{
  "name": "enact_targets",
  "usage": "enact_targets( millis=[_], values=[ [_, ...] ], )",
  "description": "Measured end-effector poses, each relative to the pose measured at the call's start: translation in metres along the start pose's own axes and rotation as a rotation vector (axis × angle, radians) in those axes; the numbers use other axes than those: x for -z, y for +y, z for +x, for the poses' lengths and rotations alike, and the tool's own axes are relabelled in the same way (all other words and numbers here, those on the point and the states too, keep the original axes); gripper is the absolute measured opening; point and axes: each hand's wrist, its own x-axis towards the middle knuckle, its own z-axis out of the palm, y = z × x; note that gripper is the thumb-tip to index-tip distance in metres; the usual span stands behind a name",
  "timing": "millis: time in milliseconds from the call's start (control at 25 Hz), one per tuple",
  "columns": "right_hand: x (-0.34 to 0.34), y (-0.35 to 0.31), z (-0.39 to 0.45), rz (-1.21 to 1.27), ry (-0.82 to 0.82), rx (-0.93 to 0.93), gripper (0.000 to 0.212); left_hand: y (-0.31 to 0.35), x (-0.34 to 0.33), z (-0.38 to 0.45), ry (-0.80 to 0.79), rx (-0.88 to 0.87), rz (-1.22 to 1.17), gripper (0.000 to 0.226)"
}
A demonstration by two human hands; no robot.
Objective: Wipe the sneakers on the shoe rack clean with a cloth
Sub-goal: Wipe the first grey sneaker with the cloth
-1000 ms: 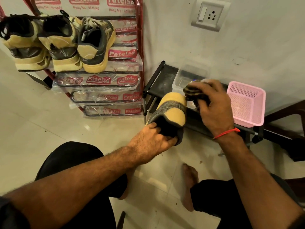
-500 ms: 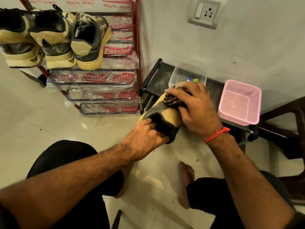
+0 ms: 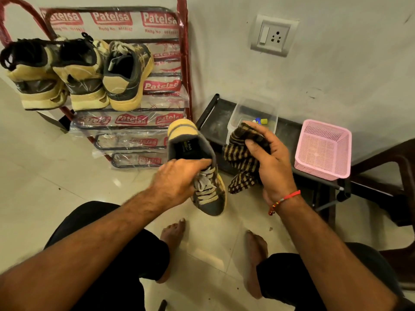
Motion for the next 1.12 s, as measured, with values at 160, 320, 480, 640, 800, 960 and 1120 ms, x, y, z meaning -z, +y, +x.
enact_targets(
  millis=[160,320,480,640,800,960,1120],
  values=[
    [0.010,0.021,0.013,0.120,0.170,-0.312,0.027,-0.010,0.030,-0.007,0.116,0.215,-0.564,0.051],
    [0.015,0.018,0.020,0.210,0.317,-0.231,0.027,-0.006,0.070,-0.009,0.272,0.451,-1.051,0.044],
    [0.022,0.013,0.026,0.404,0.488,-0.163,0.035,-0.004,0.097,-0.012,0.503,0.635,-1.387,0.026],
    [0.011,0.024,0.024,0.382,0.434,-0.260,0.032,-0.024,0.112,0.018,0.700,0.674,-1.862,0.033],
    [0.001,0.032,0.021,0.340,0.388,-0.283,0.034,-0.036,0.126,0.085,0.897,0.665,-2.075,0.042],
    [-0.006,0.035,0.012,0.318,0.293,-0.324,0.033,-0.032,0.138,0.139,1.043,0.686,-1.925,0.029],
    [-0.012,0.029,0.004,0.299,0.203,-0.325,0.028,-0.023,0.145,0.182,1.173,0.737,-1.894,0.029]
  ],
)
